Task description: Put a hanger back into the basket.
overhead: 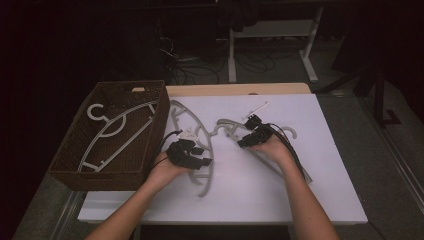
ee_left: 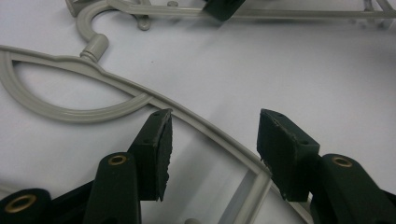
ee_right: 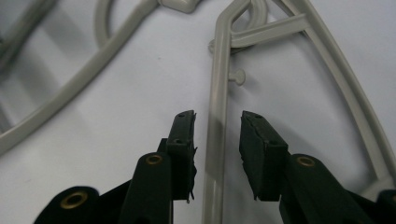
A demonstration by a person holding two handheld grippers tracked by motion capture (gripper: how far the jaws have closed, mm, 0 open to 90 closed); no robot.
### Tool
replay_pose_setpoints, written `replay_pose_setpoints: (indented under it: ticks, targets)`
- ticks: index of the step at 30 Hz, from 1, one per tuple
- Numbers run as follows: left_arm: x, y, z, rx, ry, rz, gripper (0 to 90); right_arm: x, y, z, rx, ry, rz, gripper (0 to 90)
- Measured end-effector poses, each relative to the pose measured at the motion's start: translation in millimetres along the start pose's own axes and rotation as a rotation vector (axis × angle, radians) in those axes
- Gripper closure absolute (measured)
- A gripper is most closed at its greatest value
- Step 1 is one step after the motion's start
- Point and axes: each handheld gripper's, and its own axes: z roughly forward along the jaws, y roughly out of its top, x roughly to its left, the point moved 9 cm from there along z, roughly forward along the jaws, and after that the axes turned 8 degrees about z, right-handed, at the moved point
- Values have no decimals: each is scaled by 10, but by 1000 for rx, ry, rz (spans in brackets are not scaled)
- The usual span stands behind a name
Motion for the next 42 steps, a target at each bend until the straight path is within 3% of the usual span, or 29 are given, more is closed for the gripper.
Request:
replay_pose_setpoints:
  ticks: [1,5,7,9,12,14,15,16,19,21,22,25,28,29,31,36,37,40,42]
  targets:
    - [1,5,-6,-4,0,-1,450,2,21,85,18,-9,-4,675]
    - [11,9,-15,-8,6,-3,437,22,10,143,26,-20,-33,782]
    - [16,10,-16,-9,8,-6,435,34,6,136,26,-16,-35,784]
    - [24,13,-22,-12,14,-7,431,113,-31,87,23,-13,-71,793]
    - [24,19,-27,-14,16,-7,431,187,-57,45,15,4,-90,797]
    - [28,27,-33,-18,21,-7,431,318,-116,-47,-5,12,-128,798]
    - [29,30,-36,-19,22,-8,431,318,-116,-47,-5,12,-128,798]
    - [39,41,-52,-25,29,-10,431,424,-162,-109,-19,35,-159,798]
    - [53,61,-81,-37,37,-13,431,535,-216,-147,-20,66,-184,798]
    - [78,100,-143,-67,54,-22,431,724,-334,-170,-5,100,-253,798]
    - [78,100,-143,-67,54,-22,431,724,-334,-170,-5,100,-253,798]
    - [94,163,-249,-110,71,-27,432,880,-465,-158,9,134,-315,797]
    - [101,183,-286,-122,77,-24,434,969,-548,-138,28,160,-342,797]
    - [109,183,-289,-123,77,-26,434,1066,-638,-108,53,179,-380,797]
    - [114,170,-274,-115,74,-23,434,1128,-669,-97,51,197,-400,796]
    - [105,145,-238,-103,65,-24,434,1140,-669,-118,27,204,-373,707]
    - [98,143,-234,-100,61,-21,434,1101,-688,-194,13,205,-339,671]
    - [96,144,-230,-98,58,-18,434,1023,-740,-324,-4,195,-307,687]
    - [92,144,-221,-97,55,-19,434,903,-854,-505,-20,177,-257,750]
